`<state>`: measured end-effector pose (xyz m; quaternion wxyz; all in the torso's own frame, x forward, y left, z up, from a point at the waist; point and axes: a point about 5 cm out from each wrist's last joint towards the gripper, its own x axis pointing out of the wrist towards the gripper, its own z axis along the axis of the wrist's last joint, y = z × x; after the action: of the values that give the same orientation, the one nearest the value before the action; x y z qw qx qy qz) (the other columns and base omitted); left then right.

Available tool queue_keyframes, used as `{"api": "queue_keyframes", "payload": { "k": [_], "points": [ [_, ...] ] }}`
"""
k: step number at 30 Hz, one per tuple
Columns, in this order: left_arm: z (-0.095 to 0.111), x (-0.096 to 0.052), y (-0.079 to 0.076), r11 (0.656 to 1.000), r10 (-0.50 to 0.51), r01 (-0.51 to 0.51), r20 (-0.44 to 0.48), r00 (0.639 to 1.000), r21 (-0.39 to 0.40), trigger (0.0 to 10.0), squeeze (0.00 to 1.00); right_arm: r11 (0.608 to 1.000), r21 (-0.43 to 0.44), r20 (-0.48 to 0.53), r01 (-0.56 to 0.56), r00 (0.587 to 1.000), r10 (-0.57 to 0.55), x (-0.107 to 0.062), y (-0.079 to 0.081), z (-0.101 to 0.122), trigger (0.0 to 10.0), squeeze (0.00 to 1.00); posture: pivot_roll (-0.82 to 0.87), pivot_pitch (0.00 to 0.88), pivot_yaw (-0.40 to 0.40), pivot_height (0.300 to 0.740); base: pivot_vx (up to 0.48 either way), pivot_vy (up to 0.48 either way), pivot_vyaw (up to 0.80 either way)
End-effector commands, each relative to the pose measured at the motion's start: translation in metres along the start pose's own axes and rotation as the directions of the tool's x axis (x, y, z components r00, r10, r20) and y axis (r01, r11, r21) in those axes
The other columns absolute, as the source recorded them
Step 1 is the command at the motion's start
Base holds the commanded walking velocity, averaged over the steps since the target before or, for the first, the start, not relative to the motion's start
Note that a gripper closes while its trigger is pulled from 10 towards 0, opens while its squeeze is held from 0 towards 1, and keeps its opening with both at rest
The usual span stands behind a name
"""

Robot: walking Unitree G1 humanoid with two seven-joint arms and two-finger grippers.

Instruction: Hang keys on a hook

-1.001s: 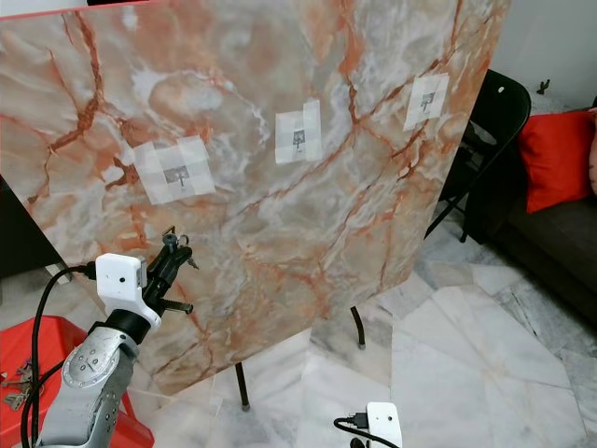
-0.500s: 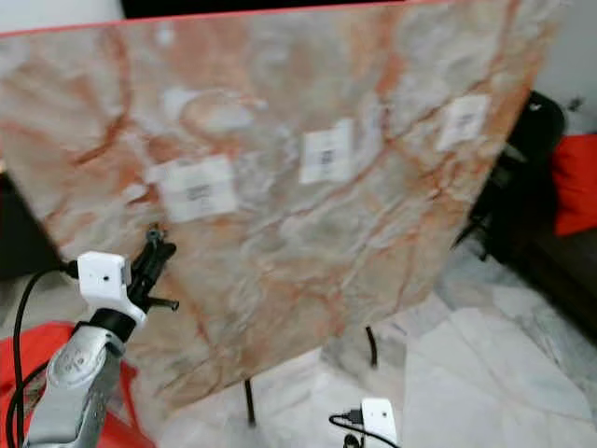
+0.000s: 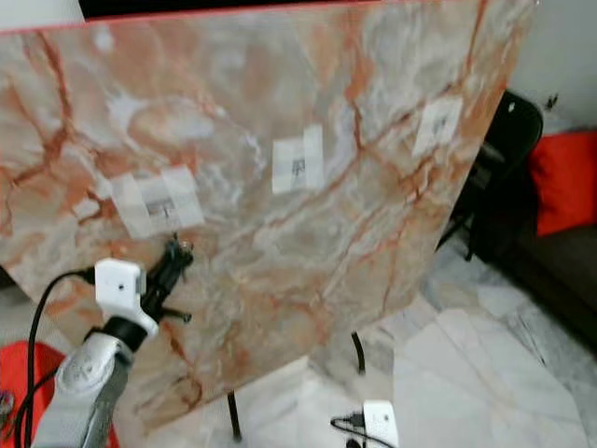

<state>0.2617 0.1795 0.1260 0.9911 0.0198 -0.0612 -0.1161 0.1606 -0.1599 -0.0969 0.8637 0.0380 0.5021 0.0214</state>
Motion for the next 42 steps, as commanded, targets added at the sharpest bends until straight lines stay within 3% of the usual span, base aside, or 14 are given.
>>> {"api": "queue_keyframes", "payload": {
  "k": [1,10,14,22,42],
  "points": [
    [0.008,-0.001,0.001,1.0,-0.005,0.005,0.03,1.0,-0.004,10.0,0.0,1.0,0.001,0.01,0.01,1.0,-0.01,0.0,-0.003,0.003,10.0,0.0,0.08,0.006,-0.06,0.74,0.0,0.0,0.0],
    [0.011,-0.012,0.009,1.0,0.025,-0.025,0.03,0.999,0.0,10.0,0.0,1.0,0.005,0.011,0.01,1.0,-0.01,0.0,-0.003,0.003,10.0,0.0,0.09,0.009,-0.064,0.74,0.0,0.0,0.0],
    [0.017,-0.009,0.011,0.999,0.038,-0.038,0.05,0.998,-0.009,10.0,0.0,1.0,0.004,0.01,0.01,1.0,-0.01,0.0,-0.003,0.003,10.0,0.0,0.09,0.008,-0.065,0.74,0.0,0.0,0.0],
    [0.019,-0.002,0.0,0.999,-0.006,0.008,0.053,0.999,-0.047,10.0,0.0,1.0,0.002,0.01,0.01,1.0,-0.01,0.0,-0.003,0.003,10.0,0.0,0.09,0.008,-0.064,0.74,0.0,0.0,0.0],
    [0.024,0.008,0.0,0.991,0.064,-0.055,0.071,0.995,-0.121,10.0,0.0,1.0,0.009,0.01,0.008,1.0,-0.008,0.0,-0.002,0.003,10.0,0.0,0.09,0.008,-0.061,0.74,0.0,0.0,0.0]
  ]
}}
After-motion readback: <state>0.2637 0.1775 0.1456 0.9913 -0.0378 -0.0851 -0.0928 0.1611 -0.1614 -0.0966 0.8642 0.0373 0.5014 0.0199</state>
